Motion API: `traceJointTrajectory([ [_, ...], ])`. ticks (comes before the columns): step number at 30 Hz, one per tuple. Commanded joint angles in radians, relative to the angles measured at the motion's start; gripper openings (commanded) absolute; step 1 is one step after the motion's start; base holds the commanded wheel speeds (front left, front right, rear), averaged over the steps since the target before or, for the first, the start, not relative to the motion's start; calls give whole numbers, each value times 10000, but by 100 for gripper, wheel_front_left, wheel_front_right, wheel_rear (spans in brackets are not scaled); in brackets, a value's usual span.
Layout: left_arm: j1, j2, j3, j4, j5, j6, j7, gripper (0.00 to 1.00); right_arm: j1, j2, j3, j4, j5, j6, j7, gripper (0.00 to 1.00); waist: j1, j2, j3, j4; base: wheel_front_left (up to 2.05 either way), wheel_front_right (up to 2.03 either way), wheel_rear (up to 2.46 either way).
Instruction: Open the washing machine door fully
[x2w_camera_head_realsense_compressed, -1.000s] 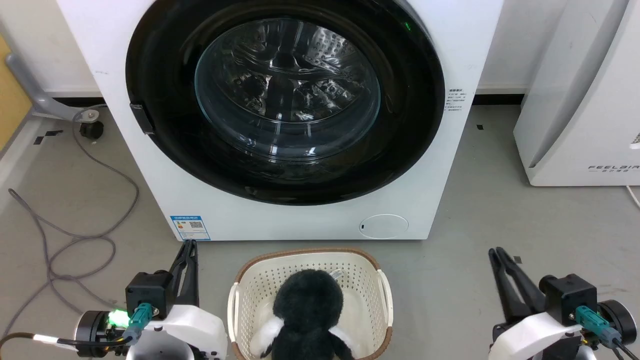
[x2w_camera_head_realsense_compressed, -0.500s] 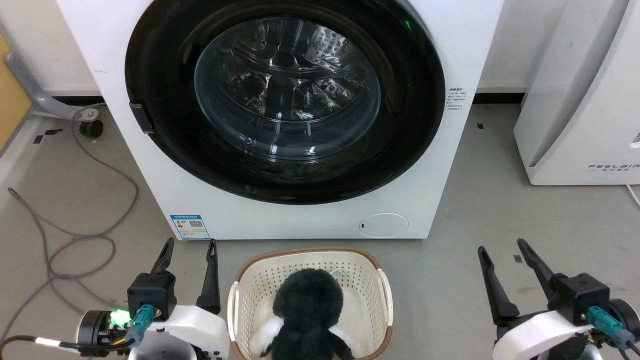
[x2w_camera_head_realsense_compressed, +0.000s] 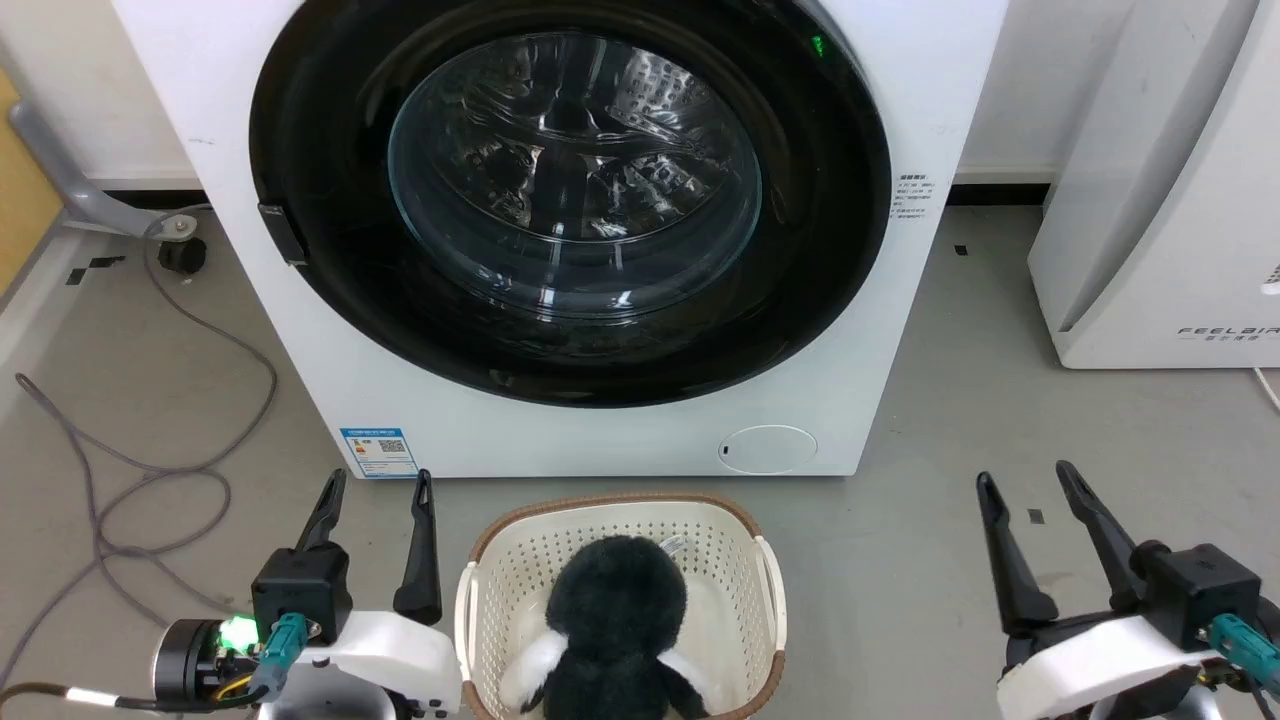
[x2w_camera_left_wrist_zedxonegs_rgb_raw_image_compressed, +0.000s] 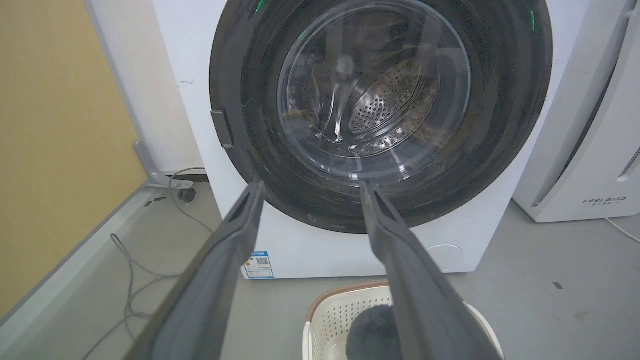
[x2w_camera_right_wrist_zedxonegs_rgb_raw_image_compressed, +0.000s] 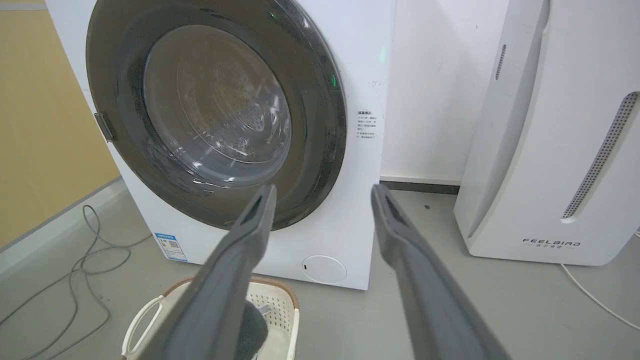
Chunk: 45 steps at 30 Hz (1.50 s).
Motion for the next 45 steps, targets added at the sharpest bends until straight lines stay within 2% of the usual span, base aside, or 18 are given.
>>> traceJointTrajectory([
  [1, -69, 2, -23, -71, -35, 75, -116, 100, -40, 1, -47, -117, 157, 2, -108, 12, 0, -1, 2, 4, 0, 0, 0],
  [2, -70, 2, -31, -77, -37, 92, -137, 100, -45, 1, -64, -131, 227, 2, -129, 0, 0, -1, 5, 7, 0, 0, 0],
  [8, -75, 2, -76, -108, -61, 188, -263, 100, -100, 1, -195, -114, 1235, 2, -255, 0, 0, -1, 24, 22, 0, 0, 0],
  [20, -168, 2, -169, -185, -97, 331, -513, 100, -492, 1, -313, 642, 6149, 3, -505, 0, 0, -1, 190, 103, 0, 0, 0],
  [22, -186, 2, -173, -193, -98, 341, -534, 100, -544, 1, -322, 668, 6514, 3, -526, 0, 0, -1, 218, 112, 0, 0, 0],
  [26, -297, 2, -201, -231, -95, 381, -639, 100, -861, 1, -581, 833, 8017, 3, -294, 0, 0, -1, 379, 169, 0, 0, 0],
  [35, -595, 2, -278, -316, -88, 449, -827, 100, -1867, -242, -1248, 1564, 9511, 4, 221, 0, 0, -1, 844, 336, 0, 0, 0],
  [45, -1152, 2, -458, -480, -68, 575, -1056, 100, -3776, -947, -1412, 2478, 10600, 5, 384, 0, 0, -1, 1825, 634, 0, 0, 0],
])
